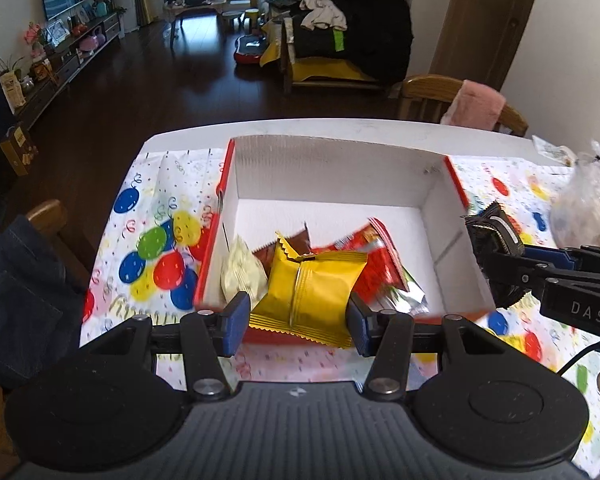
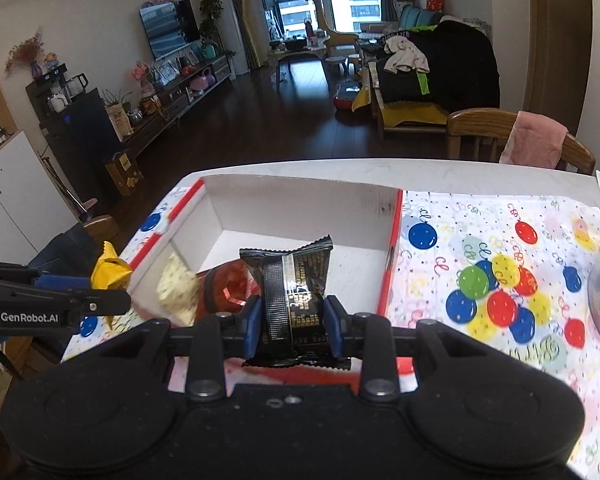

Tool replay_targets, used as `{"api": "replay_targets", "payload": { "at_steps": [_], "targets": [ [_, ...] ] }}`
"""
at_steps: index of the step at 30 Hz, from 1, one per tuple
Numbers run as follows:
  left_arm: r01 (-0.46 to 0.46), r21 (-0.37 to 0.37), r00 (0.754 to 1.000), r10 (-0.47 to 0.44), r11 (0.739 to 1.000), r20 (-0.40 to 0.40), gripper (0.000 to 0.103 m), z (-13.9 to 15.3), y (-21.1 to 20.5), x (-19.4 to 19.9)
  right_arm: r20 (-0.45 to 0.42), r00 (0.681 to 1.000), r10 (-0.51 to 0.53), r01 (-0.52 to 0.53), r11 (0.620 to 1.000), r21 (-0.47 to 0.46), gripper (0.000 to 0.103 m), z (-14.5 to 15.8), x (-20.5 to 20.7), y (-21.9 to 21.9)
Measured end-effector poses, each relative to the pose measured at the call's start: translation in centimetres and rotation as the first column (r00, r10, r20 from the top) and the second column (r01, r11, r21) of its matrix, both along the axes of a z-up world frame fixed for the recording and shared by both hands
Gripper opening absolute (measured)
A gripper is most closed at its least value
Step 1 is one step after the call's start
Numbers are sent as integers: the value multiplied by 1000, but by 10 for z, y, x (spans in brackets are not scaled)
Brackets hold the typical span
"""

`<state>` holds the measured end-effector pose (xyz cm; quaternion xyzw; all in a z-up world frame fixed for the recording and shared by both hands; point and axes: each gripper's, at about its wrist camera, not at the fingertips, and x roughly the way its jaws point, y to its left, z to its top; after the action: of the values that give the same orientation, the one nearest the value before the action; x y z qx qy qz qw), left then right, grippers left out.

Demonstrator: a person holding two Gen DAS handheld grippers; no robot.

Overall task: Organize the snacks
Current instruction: 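Carry both packets over the red box and lower them inside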

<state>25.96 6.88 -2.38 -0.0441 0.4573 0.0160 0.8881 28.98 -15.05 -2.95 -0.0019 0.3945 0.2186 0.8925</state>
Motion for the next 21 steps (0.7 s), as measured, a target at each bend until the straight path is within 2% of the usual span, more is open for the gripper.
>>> {"api": "replay_targets", "payload": {
  "at_steps": [8,15,21],
  "targets": [
    [-44,33,995,47,998,-87,51,-17,2,53,-55,998,14,-18,997,-73,31,-17,51,18],
    [-85,57,986,93,995,-142,51,-36,4,85,-65,996,57,-65,989,-134,31,-35,79,39],
    [-39,93,979,56,995,-195,51,-50,-5,105,-87,994,73,-90,973,-213,31,-54,95,54]
  ]
}}
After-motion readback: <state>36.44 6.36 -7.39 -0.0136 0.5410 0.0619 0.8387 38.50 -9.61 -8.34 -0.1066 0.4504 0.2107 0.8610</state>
